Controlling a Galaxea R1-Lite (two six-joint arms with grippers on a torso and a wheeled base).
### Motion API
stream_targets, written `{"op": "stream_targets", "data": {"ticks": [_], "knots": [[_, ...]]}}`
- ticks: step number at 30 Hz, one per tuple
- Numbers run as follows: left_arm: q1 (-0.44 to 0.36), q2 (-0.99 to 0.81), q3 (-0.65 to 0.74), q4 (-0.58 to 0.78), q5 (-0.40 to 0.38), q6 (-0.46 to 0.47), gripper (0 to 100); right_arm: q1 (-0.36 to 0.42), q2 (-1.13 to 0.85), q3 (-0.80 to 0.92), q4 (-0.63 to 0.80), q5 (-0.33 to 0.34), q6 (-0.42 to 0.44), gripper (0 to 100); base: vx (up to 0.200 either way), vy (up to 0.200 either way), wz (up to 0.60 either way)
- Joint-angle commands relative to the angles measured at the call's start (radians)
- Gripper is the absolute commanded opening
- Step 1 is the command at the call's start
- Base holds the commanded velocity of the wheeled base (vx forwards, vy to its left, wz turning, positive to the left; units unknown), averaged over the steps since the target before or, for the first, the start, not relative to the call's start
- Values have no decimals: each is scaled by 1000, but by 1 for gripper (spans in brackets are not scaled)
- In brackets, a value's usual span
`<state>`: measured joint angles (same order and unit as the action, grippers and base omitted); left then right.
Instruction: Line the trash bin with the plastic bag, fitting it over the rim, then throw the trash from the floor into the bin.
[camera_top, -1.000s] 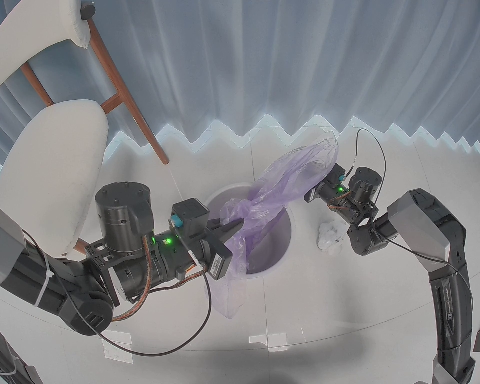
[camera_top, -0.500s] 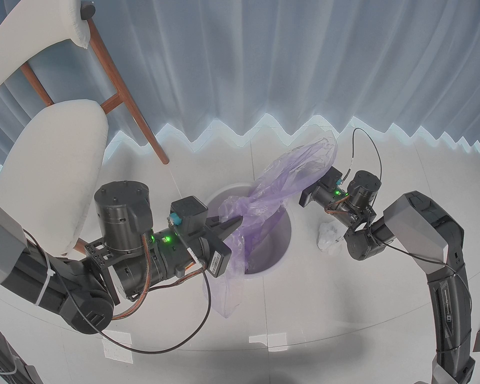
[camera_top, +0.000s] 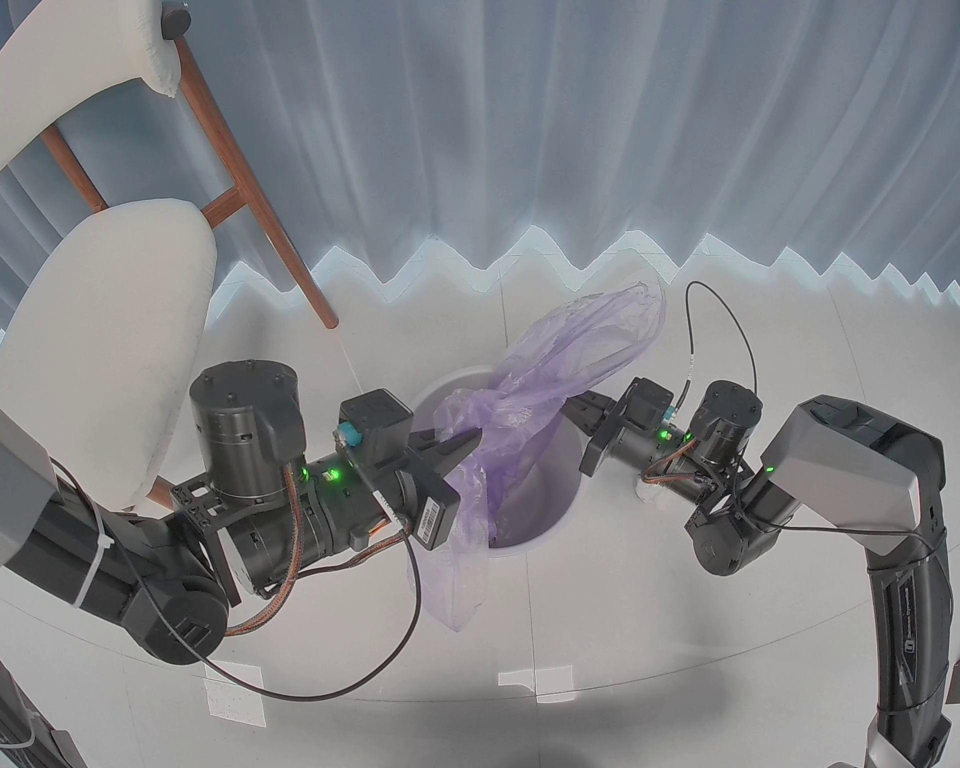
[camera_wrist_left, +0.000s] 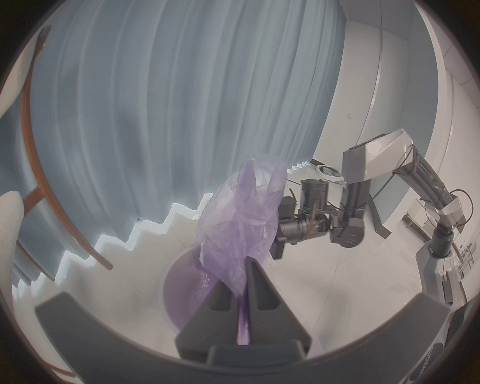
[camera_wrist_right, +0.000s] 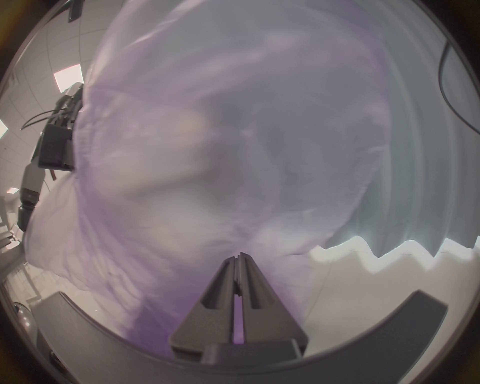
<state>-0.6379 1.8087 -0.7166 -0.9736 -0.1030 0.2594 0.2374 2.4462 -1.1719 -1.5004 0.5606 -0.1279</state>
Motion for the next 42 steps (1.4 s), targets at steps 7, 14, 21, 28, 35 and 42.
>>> {"op": "stream_targets", "data": {"ticks": [7, 14, 21, 28, 35, 42], "knots": [[6, -6, 6, 0, 3, 0, 0, 33, -53, 143, -37, 2, -1, 0, 0, 0, 0], [6, -17, 9, 0, -1, 0, 0, -104, -59, 153, -34, 2, 1, 0, 0, 0, 0], [-23, -9, 11, 0, -4, 1, 0, -136, -24, 112, -32, -2, -3, 0, 0, 0, 0], [-74, -8, 20, 0, -32, -2, 0, -139, 33, -58, 32, -7, -12, 0, 0, 0, 0], [-92, -3, 23, -2, -34, -2, 0, -138, 77, -232, 129, -30, -12, 0, 0, 0, 0], [-88, -5, 23, -2, -32, -3, 0, -122, 129, -411, 213, -62, -12, 0, 0, 0, 0]]}}
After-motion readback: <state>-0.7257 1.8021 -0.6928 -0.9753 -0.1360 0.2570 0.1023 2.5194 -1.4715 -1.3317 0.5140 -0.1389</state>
